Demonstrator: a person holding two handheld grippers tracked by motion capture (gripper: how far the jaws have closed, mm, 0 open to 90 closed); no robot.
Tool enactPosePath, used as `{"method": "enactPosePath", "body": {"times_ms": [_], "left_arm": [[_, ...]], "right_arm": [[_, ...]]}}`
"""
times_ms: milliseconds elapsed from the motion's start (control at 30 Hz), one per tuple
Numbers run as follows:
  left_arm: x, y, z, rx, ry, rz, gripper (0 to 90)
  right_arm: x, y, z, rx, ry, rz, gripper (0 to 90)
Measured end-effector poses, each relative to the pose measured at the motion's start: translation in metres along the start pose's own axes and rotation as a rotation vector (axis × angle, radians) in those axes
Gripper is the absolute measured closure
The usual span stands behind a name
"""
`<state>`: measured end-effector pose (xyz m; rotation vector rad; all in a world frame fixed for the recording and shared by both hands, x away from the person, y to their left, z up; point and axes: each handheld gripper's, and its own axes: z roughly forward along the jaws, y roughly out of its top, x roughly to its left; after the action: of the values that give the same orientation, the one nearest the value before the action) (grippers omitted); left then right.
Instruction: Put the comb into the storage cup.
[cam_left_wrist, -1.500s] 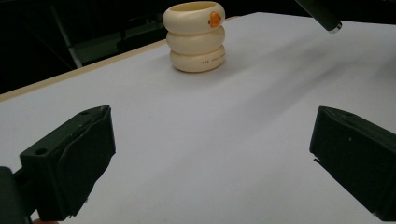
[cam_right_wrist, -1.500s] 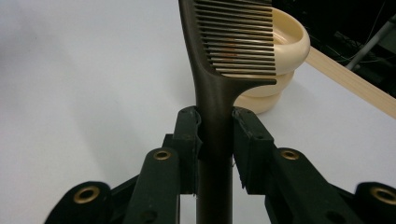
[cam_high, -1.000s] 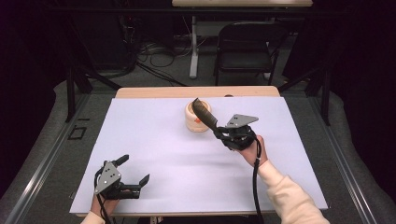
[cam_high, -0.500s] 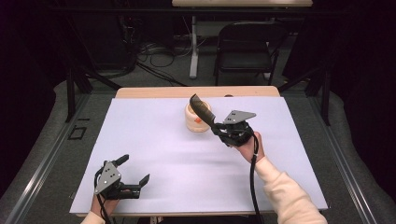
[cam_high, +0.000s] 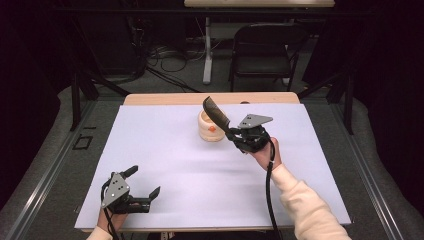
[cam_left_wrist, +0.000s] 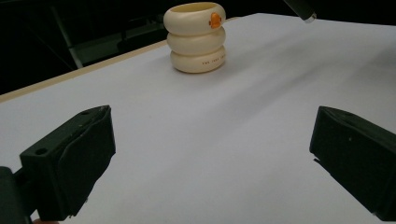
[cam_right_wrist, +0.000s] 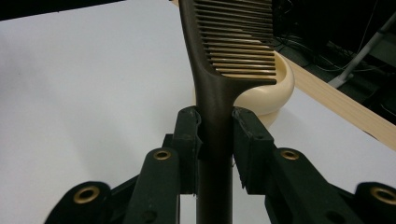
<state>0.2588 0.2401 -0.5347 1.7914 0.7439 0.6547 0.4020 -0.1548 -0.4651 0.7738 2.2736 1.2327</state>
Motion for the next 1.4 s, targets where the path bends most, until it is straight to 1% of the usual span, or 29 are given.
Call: {"method": "enactPosePath", "body": {"times_ms": [267,533,1000,1400], "left_arm": [[0.000,0.000,0.000,0.000,-0.001,0.001,0.4],[0.000,0.000,0.000,-0.002,0.000,-0.001,0.4],[0.000,0.000,-0.001,-0.007,0.007,0.000,0.4],[0.000,0.000,0.000,-0.005,0.005,0.001,0.4]], "right_arm": [[-0.005,0.002,0.005,-0.014,-0.008,0.026,72.2],[-0.007,0.006,0.009,-0.022,-0.016,0.038,72.2],[-0.009,0.011,0.014,-0.031,-0.021,0.038,72.1],[-0.010,0.015,0.020,-0.031,-0.021,0.036,72.1]]}}
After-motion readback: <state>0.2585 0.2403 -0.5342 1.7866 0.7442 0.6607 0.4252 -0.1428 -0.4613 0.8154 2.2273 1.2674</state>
